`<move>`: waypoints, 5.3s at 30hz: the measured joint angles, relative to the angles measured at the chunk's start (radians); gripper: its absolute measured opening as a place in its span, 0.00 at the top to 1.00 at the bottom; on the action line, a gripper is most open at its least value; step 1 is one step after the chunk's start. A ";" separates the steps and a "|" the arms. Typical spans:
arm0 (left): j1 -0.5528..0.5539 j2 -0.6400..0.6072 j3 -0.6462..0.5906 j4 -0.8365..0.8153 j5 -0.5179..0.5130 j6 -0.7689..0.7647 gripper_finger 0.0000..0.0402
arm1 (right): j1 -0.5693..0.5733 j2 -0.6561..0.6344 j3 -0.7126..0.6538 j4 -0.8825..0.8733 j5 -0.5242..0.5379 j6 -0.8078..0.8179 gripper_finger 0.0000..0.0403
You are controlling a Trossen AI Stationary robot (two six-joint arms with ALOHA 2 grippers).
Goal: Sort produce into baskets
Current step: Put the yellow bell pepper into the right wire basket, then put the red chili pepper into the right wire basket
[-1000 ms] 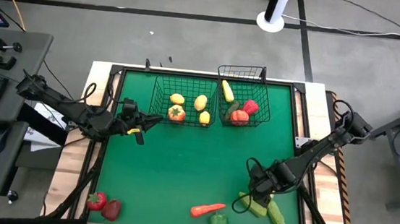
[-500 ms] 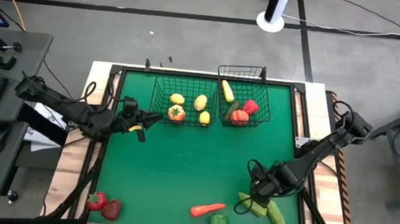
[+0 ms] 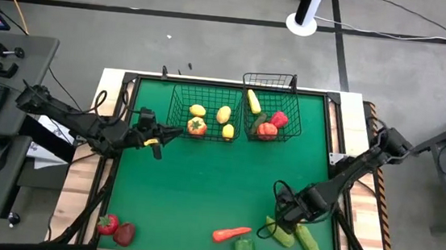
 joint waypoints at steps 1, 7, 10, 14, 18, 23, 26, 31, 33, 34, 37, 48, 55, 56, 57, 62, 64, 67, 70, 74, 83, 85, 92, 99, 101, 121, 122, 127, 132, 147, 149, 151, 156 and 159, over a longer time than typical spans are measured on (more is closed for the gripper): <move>0.000 0.000 0.000 0.000 0.000 0.000 1.00 | 0.000 0.018 0.000 -0.009 -0.006 0.018 0.15; 0.000 0.000 0.000 0.000 0.001 0.000 1.00 | 0.000 0.102 0.004 0.025 -0.031 0.019 0.15; 0.000 0.000 0.000 0.000 0.000 -0.001 1.00 | -0.003 0.123 0.004 0.019 -0.024 0.040 0.15; 0.000 0.000 0.000 0.003 -0.001 -0.006 1.00 | -0.011 0.126 0.021 -0.026 -0.030 0.030 0.18; 0.006 0.000 0.000 0.005 -0.003 -0.010 1.00 | -0.020 0.105 0.134 -0.136 0.035 -0.042 0.28; 0.022 0.000 0.000 0.005 -0.003 -0.027 1.00 | -0.066 0.075 0.311 -0.220 0.343 -0.128 0.30; 0.032 0.000 0.000 0.005 -0.003 -0.047 1.00 | -0.130 0.070 0.383 -0.236 0.603 -0.205 0.30; 0.038 0.000 0.000 0.009 -0.003 -0.106 1.00 | -0.370 0.070 0.419 -0.264 0.827 -0.318 0.25; 0.038 0.000 0.000 0.012 -0.003 -0.124 1.00 | -0.487 0.071 0.409 -0.252 0.813 -0.358 0.24; 0.038 0.000 0.000 0.013 -0.003 -0.131 1.00 | -0.546 0.071 0.401 -0.237 0.804 -0.380 0.24; 0.038 0.000 0.000 0.034 -0.002 -0.149 1.00 | -0.697 0.072 0.388 -0.197 0.796 -0.420 0.23; 0.037 0.000 0.000 0.177 0.023 -0.111 1.00 | -0.919 0.071 0.388 -0.034 0.760 -0.679 0.23; 0.037 0.000 0.000 0.178 0.023 -0.104 1.00 | -0.991 0.071 0.389 0.122 0.638 -0.826 0.19; 0.037 0.000 0.000 0.178 0.023 -0.104 1.00 | -1.006 0.071 0.389 0.126 0.602 -0.830 0.17; 0.037 0.000 0.000 0.178 0.023 -0.103 1.00 | -1.023 0.071 0.389 0.126 0.563 -0.829 0.14; 0.037 0.000 0.000 0.178 0.023 -0.094 1.00 | -1.082 0.069 0.389 0.115 0.525 -0.830 0.03; 0.037 0.000 0.000 0.178 0.024 -0.081 1.00 | -1.094 0.058 0.389 0.092 0.548 -0.830 0.04; 0.037 0.000 0.000 0.179 0.023 -0.060 1.00 | -1.097 0.026 0.389 0.076 0.556 -0.846 0.05; 0.038 0.019 0.000 0.211 0.030 -0.029 1.00 | -1.088 -0.024 0.389 0.061 0.500 -0.872 0.05; 0.040 0.089 0.039 0.241 0.124 0.059 1.00 | -1.020 -0.104 0.389 0.008 0.438 -0.849 0.05; 0.040 0.466 0.432 -0.254 0.381 0.329 0.91 | -0.669 -0.222 0.389 -0.165 0.498 -0.640 0.05; 0.033 0.562 0.517 -0.375 0.420 0.385 0.85 | -0.576 -0.235 0.389 -0.225 0.548 -0.547 0.05; -0.010 0.818 0.645 -0.450 0.525 0.407 0.57 | -0.298 -0.230 0.389 -0.430 0.670 -0.129 0.05; -0.071 0.961 0.649 -0.322 0.633 0.282 0.37 | -0.120 -0.218 0.389 -0.443 0.695 0.167 0.05; -0.096 1.003 0.649 -0.245 0.662 0.239 0.34 | -0.072 -0.208 0.389 -0.443 0.692 0.247 0.05; -0.279 1.311 0.921 -0.378 0.297 0.007 0.29 | 0.160 -0.043 0.389 -0.600 0.716 0.430 0.05; -0.277 1.326 0.933 -0.360 0.309 0.008 0.29 | 0.160 -0.043 0.389 -0.600 0.723 0.425 0.05; -0.277 1.370 0.950 -0.360 0.324 0.009 0.29 | 0.160 -0.043 0.389 -0.600 0.758 0.390 0.05; -0.277 1.399 0.949 -0.364 0.362 0.012 0.29 | 0.157 -0.043 0.389 -0.600 0.785 0.382 0.05; -0.222 1.322 0.946 -0.558 0.358 -0.059 0.72 | 0.157 -0.043 0.389 -0.600 0.801 0.382 0.05; -0.193 1.237 0.947 -0.645 0.289 -0.010 0.72 | 0.157 -0.043 0.389 -0.600 0.816 0.384 0.05; -0.161 1.142 0.948 -0.737 0.176 0.033 0.72 | 0.157 -0.043 0.389 -0.600 0.828 0.385 0.05; -0.029 0.908 0.948 -0.847 -0.048 0.120 0.72 | 0.157 -0.043 0.389 -0.600 0.861 0.433 0.05; 0.110 0.826 0.950 -0.792 -0.031 0.156 0.72 | 0.157 -0.043 0.389 -0.600 0.882 0.479 0.05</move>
